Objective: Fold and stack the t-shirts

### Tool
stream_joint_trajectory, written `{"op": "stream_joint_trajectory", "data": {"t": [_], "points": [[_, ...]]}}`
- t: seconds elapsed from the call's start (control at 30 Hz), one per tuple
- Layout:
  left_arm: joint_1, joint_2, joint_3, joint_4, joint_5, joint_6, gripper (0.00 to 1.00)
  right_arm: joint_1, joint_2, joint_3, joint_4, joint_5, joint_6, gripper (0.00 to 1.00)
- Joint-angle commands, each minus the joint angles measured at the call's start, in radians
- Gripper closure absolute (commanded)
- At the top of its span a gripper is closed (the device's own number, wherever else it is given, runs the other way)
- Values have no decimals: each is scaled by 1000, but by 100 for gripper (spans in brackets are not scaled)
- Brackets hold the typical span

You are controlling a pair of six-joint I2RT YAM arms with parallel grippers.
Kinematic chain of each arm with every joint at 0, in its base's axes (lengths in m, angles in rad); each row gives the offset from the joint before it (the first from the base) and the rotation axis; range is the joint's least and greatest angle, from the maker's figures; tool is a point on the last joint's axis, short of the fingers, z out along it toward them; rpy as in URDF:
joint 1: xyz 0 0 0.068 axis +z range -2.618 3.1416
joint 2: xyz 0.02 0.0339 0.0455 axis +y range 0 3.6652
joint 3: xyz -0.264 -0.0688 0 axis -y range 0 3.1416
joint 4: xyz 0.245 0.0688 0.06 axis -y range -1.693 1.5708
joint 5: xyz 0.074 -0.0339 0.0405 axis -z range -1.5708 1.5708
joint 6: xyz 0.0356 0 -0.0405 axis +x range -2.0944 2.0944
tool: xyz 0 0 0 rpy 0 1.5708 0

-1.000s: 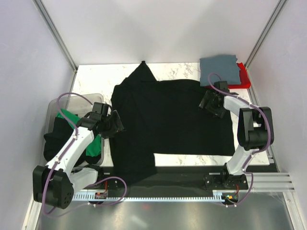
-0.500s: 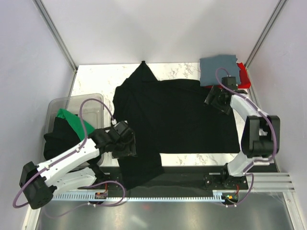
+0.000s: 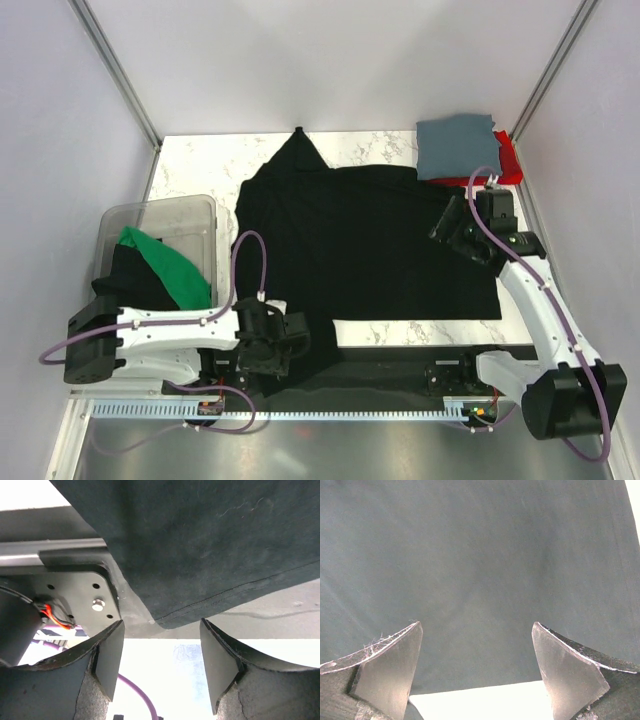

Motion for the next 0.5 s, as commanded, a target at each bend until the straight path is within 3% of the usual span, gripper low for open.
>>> {"op": "stream_joint_trajectory", "data": {"t": [0.0, 0.2, 0.23, 0.3, 0.47], "points": [[-46, 38, -10, 11, 1, -134, 31, 6, -64, -58, -69, 28, 27, 2], [-72, 33, -88, 123, 35, -177, 34, 6, -143, -107, -92, 91, 58, 2], [-72, 30, -87, 123, 21, -184, 38, 6, -152, -114, -91, 93, 67, 2], [-78, 19, -92, 133, 14, -207, 57, 3, -151, -119, -88, 99, 75, 2], [-79, 70, -118, 212, 30, -203, 57, 3, -135, -113, -91, 111, 75, 2]]}}
